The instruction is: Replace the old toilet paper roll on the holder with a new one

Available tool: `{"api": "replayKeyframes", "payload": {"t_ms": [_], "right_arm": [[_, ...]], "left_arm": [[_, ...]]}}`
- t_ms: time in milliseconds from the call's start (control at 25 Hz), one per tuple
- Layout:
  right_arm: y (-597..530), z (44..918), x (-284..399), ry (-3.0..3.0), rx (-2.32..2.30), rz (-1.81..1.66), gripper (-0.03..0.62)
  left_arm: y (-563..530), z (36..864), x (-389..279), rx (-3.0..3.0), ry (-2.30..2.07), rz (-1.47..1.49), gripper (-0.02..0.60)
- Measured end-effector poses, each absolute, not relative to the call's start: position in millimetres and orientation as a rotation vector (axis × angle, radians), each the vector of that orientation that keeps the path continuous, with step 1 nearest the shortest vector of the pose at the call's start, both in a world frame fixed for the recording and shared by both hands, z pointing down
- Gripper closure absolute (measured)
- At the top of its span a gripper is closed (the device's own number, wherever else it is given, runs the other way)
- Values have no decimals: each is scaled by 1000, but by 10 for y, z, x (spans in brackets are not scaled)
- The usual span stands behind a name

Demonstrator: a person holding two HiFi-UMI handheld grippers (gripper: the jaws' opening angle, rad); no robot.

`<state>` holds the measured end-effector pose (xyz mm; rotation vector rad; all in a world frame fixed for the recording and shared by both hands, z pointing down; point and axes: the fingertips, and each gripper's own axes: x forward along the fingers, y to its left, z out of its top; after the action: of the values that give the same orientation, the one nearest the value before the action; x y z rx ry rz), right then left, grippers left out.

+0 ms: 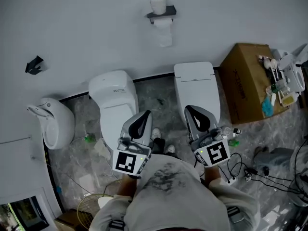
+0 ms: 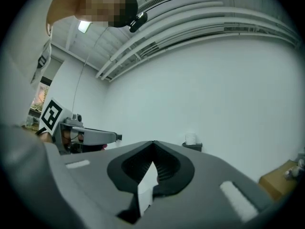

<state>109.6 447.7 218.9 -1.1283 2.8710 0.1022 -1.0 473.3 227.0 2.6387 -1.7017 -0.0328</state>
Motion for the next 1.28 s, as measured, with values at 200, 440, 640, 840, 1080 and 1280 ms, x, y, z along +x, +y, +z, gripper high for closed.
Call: {"api": "replayKeyframes", "payload": {"t_ms": [200,440,640,840,1080,1280], "right_arm": [[4206,2221,925,2879,-1145,103,594],[3780,2218,649,2894,-1164,111,594],[3476,2251,424,2902,-1202,108,594],[3257,2309,224,2901,-1250,94,594],[3066,2355,118,2889,-1313,93,594],[2926,2418,94,2900,-1356,71,592]], "left_arm": [[4443,2304,-155,2646,-1680,-48,581],[3967,2329,-413,2647,-1648,-44,581],[3616,2358,-643,2647,-1614,-45,581],[3355,2384,-836,2662,-1578,-36,581],[3115,2416,-934,2687,-1531,-21,580],[2959,2458,-942,2694,-1498,-7,581]]}}
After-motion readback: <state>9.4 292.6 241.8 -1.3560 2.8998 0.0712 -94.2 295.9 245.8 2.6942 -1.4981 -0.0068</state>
